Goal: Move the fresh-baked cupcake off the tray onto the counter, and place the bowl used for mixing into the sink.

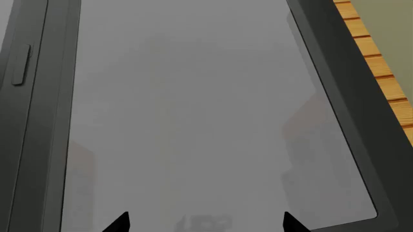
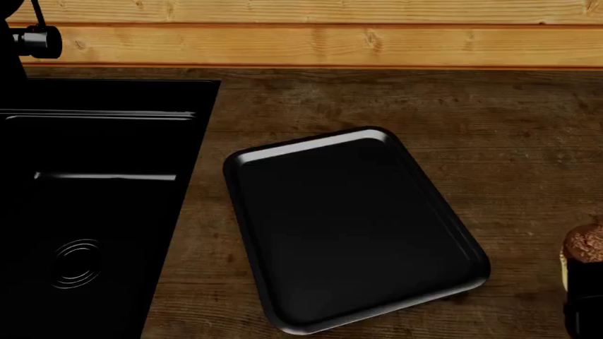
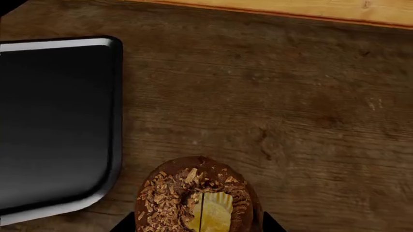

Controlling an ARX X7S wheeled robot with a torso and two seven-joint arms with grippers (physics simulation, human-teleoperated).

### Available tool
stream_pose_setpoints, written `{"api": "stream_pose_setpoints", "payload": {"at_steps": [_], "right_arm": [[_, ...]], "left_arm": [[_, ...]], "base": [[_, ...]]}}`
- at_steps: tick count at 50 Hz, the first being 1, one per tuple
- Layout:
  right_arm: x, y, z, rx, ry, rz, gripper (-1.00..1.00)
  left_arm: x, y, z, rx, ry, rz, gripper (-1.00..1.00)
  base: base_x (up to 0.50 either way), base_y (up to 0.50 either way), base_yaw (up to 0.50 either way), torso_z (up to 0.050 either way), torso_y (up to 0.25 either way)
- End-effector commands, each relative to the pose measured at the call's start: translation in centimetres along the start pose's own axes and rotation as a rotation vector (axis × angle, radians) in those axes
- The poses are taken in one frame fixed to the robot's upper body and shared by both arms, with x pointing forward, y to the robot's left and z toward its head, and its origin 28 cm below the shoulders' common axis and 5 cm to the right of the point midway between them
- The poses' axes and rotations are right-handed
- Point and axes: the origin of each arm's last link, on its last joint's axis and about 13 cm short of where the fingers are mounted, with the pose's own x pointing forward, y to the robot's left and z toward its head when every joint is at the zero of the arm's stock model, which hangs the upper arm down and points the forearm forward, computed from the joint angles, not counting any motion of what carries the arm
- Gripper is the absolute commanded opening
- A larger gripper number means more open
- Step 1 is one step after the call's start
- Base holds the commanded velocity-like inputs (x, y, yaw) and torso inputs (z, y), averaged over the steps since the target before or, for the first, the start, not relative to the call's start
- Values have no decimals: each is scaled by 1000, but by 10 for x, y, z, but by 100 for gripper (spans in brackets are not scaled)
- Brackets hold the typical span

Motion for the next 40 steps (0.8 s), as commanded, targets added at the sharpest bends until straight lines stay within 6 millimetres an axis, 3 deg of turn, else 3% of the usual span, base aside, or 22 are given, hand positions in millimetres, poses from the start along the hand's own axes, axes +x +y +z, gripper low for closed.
{"api": "stream_pose_setpoints", "payload": {"at_steps": [1,20,21,40], "right_arm": [[0,-4,-10,6,33,-16,-100],[4,-3,-18,36,44,8,-100],[5,-3,-18,37,46,8,100],[2,-3,-14,31,37,10,100]], "left_arm": [[0,0,0,0,-1,-1,100],[1,0,1,1,1,-3,100],[1,0,1,1,1,-3,100],[1,0,1,-2,-3,-1,100]], "base": [[0,0,0,0,0],[0,0,0,0,0],[0,0,0,0,0],[0,0,0,0,0]]}}
